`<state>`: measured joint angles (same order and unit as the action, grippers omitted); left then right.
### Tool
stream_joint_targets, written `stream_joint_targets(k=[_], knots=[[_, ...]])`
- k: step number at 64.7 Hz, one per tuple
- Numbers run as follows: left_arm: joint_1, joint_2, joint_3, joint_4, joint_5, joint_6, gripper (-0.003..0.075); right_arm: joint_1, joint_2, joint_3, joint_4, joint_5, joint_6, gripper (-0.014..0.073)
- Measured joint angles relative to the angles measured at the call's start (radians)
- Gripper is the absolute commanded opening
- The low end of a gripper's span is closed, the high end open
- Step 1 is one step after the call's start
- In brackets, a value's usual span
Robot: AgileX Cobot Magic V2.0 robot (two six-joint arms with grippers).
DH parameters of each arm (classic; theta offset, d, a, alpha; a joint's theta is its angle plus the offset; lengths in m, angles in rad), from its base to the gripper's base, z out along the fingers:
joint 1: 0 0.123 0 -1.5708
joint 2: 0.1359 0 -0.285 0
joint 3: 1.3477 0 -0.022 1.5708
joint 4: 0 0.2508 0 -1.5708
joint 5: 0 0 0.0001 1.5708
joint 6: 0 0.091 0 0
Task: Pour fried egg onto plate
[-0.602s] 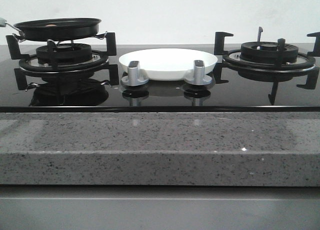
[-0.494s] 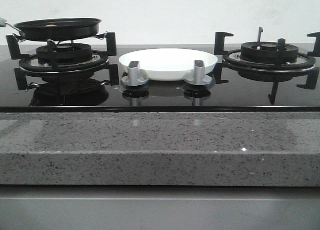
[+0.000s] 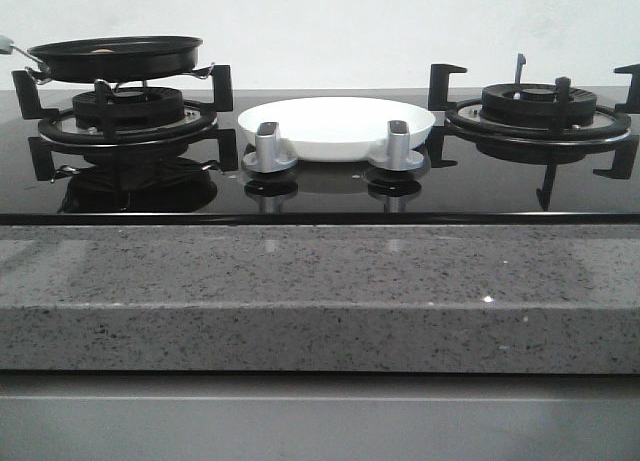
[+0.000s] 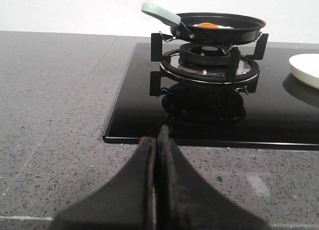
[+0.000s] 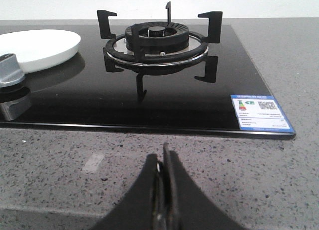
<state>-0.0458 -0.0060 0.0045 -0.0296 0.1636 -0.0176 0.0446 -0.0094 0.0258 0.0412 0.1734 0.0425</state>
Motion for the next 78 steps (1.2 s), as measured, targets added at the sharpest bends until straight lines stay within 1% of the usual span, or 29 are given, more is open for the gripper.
stream_joint_targets(k=[66, 78], knots=[[0.0, 0.0, 0.0, 0.0, 0.0, 0.0, -0.002, 0.0, 0.0, 0.0, 0.0, 0.0, 0.0, -0.006], [0.0, 0.0, -0.005, -0.01, -0.038, 0.0, -0.002, 0.0, 0.0, -0.002, 0.0, -0.008, 0.0, -0.006]])
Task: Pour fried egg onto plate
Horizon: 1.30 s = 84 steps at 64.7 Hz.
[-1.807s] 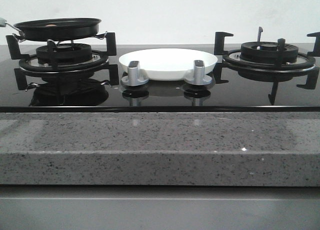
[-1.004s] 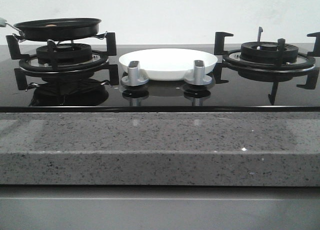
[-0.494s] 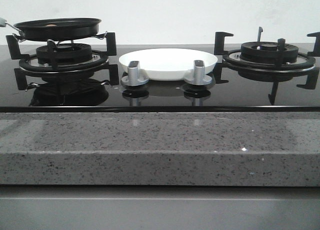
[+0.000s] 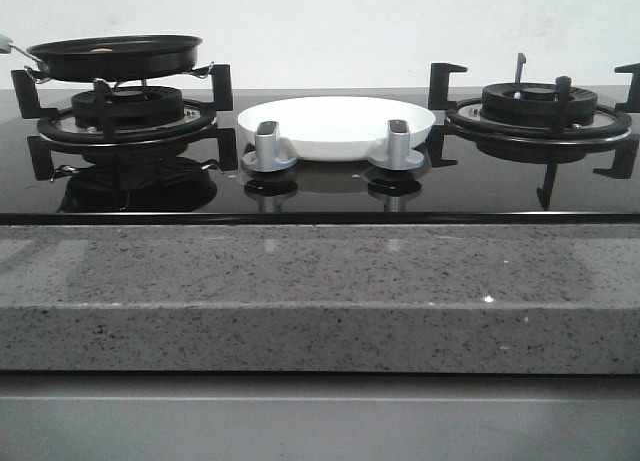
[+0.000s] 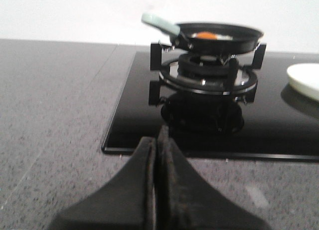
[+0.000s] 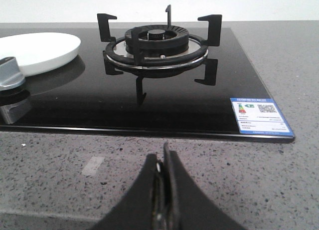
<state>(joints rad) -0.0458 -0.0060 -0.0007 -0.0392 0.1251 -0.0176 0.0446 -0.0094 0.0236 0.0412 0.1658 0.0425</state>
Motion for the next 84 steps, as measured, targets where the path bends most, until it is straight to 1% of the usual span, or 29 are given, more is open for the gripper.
stream_joint_targets(k=[7, 15, 23, 36, 45, 54, 60, 65, 68, 73, 74, 76, 77, 80, 84], knots=[[0.0, 0.0, -0.048, -0.007, 0.002, 0.0, -0.002, 0.0, 0.0, -0.048, 0.0, 0.036, 0.0, -0.006], [0.0, 0.036, -0.16, -0.008, 0.008, 0.0, -0.002, 0.0, 0.0, -0.156, 0.0, 0.102, 0.0, -0.006], [0.0, 0.165, -0.289, -0.008, 0.039, 0.0, -0.002, 0.0, 0.055, -0.266, 0.0, 0.169, 0.0, -0.006], [0.0, 0.445, -0.454, -0.008, 0.05, 0.0, -0.002, 0.0, 0.293, -0.482, 0.0, 0.259, 0.0, -0.006], [0.0, 0.56, -0.513, -0.008, 0.05, 0.0, -0.0019, 0.0, 0.443, -0.581, 0.0, 0.271, 0.0, -0.0058], [0.0, 0.612, -0.528, -0.008, 0.044, 0.0, -0.0018, 0.0, 0.532, -0.61, 0.0, 0.263, 0.0, -0.0055], [0.0, 0.618, -0.528, -0.008, 0.044, 0.0, -0.0006, 0.0, 0.55, -0.61, 0.0, 0.261, 0.0, -0.0008], [0.0, 0.618, -0.528, -0.008, 0.043, 0.0, 0.0054, 0.0, 0.553, -0.61, 0.0, 0.261, 0.0, 0.006], [0.0, 0.618, -0.528, -0.008, 0.043, 0.0, 0.012, 0.0, 0.553, -0.61, 0.0, 0.261, 0.0, 0.0116], [0.0, 0.618, -0.528, -0.008, 0.043, 0.0, 0.0262, 0.0, 0.553, -0.61, 0.0, 0.261, 0.0, 0.0228], [0.0, 0.618, -0.528, -0.008, 0.043, 0.0, 0.0307, 0.0, 0.553, -0.61, 0.0, 0.261, 0.0, 0.0264], [0.0, 0.618, -0.528, -0.008, 0.043, 0.0, 0.0372, 0.0, 0.553, -0.61, 0.0, 0.261, 0.0, 0.0315], [0.0, 0.618, -0.528, -0.008, 0.043, 0.0, 0.0419, 0.0, 0.553, -0.61, 0.0, 0.261, 0.0, 0.0356], [0.0, 0.618, -0.528, -0.01, 0.043, 0.0, 0.052, 0.0, 0.553, -0.61, 0.0, 0.26, 0.0, 0.044], [0.0, 0.618, -0.528, -0.01, 0.043, 0.0, 0.0618, 0.0, 0.553, -0.61, 0.0, 0.26, 0.0, 0.0591]])
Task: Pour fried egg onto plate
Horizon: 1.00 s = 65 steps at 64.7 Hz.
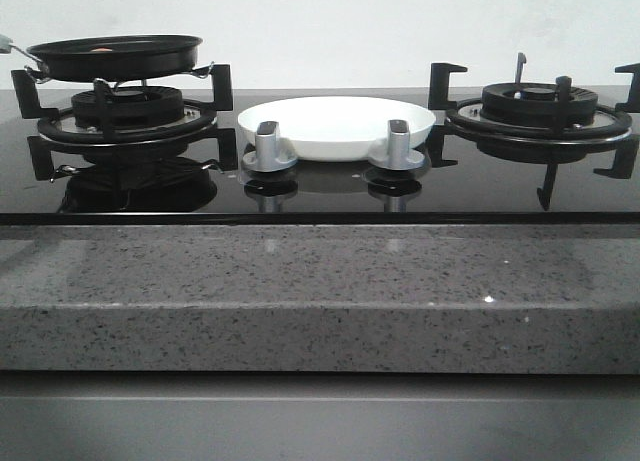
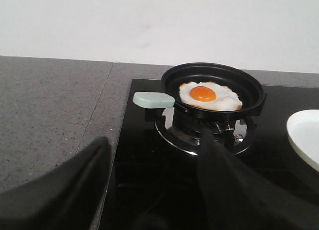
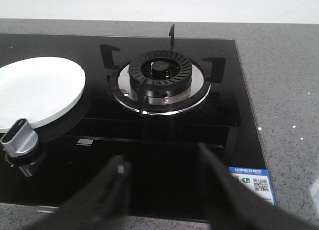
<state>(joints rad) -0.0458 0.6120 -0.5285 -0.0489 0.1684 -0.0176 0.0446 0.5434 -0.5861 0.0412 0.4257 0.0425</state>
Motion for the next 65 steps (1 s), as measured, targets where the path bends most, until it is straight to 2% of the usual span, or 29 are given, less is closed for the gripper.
stream_joint_targets(k=[3, 8, 35, 53, 56, 65], knots=[[0.0, 0.0, 0.0, 0.0, 0.0, 0.0, 0.0648, 0.0, 0.0, 0.0, 0.0, 0.0, 0.0, 0.0668], [0.0, 0.0, 0.0, 0.0, 0.0, 0.0, 0.0652, 0.0, 0.0, 0.0, 0.0, 0.0, 0.0, 0.0642], [0.0, 0.0, 0.0, 0.0, 0.0, 0.0, 0.0652, 0.0, 0.012, -0.001, 0.002, -0.04, 0.0, 0.0641], [0.0, 0.0, 0.0, 0.0, 0.0, 0.0, 0.0652, 0.002, 0.239, -0.106, 0.047, -0.032, 0.0, 0.064], [0.0, 0.0, 0.0, 0.0, 0.0, 0.0, 0.0652, 0.004, 0.297, -0.138, 0.047, -0.018, 0.0, 0.062], [0.0, 0.0, 0.0, 0.0, -0.002, 0.0, 0.0652, 0.023, 0.468, -0.236, 0.049, 0.009, 0.0, 0.0466]])
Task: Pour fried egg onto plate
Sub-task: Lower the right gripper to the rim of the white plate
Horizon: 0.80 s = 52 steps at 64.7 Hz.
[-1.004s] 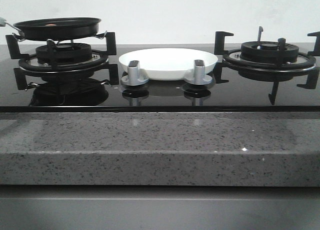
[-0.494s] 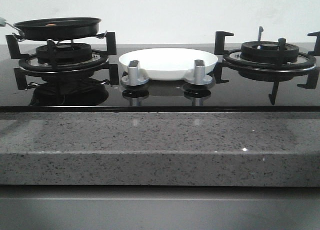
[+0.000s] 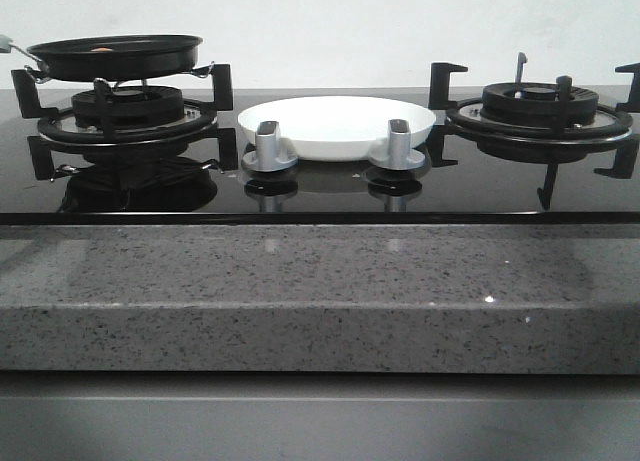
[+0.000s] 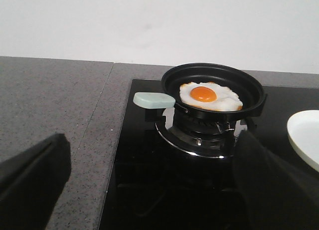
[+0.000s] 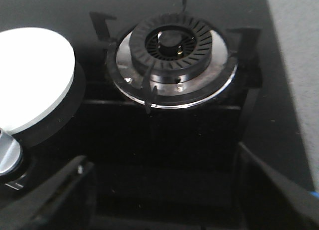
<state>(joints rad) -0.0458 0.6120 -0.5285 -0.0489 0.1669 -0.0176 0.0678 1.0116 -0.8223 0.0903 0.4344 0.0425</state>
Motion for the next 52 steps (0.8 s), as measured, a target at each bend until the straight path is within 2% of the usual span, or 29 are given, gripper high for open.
stream_joint_targets(k=[9, 26, 37, 52], knots=[[0.0, 0.0, 0.0, 0.0, 0.0, 0.0, 0.0652, 0.052, 0.16, -0.116, 0.0, 0.026, 0.0, 0.0387], [0.0, 0.0, 0.0, 0.0, -0.001, 0.0, 0.0652, 0.139, 0.457, -0.402, 0.005, 0.181, -0.005, 0.0388], [0.0, 0.0, 0.0, 0.0, -0.001, 0.0, 0.0652, 0.143, 0.643, -0.641, 0.051, 0.358, -0.084, 0.0388], [0.0, 0.0, 0.0, 0.0, -0.002, 0.0, 0.0652, 0.143, 0.878, -0.927, 0.113, 0.529, -0.164, 0.0388]])
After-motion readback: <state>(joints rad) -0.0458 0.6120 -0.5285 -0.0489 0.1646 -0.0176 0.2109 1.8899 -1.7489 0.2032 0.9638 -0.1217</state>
